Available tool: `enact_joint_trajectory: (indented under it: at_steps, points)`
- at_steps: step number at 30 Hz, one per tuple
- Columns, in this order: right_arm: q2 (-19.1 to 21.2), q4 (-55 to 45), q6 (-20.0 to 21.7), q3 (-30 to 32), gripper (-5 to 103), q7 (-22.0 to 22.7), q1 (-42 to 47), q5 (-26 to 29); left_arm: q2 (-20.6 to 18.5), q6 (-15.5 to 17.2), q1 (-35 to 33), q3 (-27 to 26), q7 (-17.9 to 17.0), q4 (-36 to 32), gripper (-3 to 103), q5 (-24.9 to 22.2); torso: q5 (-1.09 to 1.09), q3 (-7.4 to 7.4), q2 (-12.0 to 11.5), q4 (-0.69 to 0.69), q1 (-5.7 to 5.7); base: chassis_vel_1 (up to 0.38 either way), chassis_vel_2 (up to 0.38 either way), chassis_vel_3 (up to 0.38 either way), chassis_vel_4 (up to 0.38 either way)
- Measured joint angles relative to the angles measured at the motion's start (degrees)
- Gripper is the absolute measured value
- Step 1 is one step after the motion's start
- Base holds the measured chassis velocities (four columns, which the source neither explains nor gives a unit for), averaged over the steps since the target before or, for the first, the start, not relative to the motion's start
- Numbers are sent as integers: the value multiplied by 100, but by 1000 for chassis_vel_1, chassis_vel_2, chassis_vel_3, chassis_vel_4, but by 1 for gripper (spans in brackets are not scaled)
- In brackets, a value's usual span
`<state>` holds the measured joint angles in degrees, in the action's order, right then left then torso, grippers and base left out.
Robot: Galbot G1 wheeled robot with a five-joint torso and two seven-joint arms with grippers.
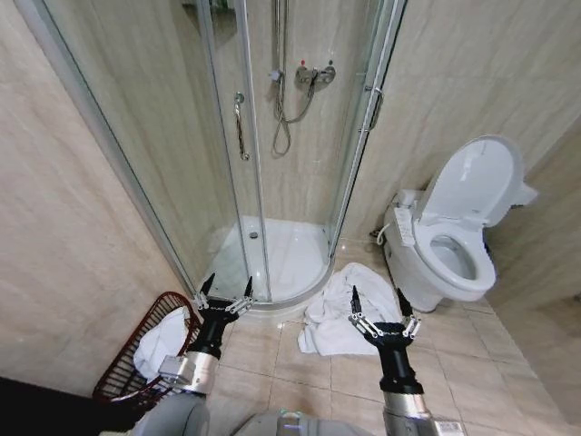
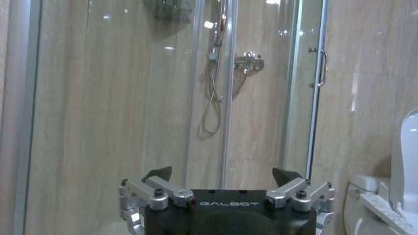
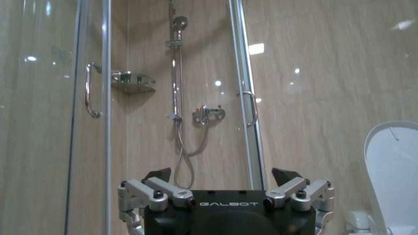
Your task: Discard the used towel into the hamper.
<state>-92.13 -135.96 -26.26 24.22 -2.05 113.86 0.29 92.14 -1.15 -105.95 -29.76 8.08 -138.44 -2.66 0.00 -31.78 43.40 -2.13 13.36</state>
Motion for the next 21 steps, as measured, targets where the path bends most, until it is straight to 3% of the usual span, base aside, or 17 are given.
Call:
enact_joint_trajectory:
  at_steps: [21]
  points:
    - [-2, 205, -263, -179, 100, -53, -17, -179, 0, 0, 0, 0, 0, 0, 100, 0, 0, 297, -514, 0, -217, 0, 0, 0, 0]
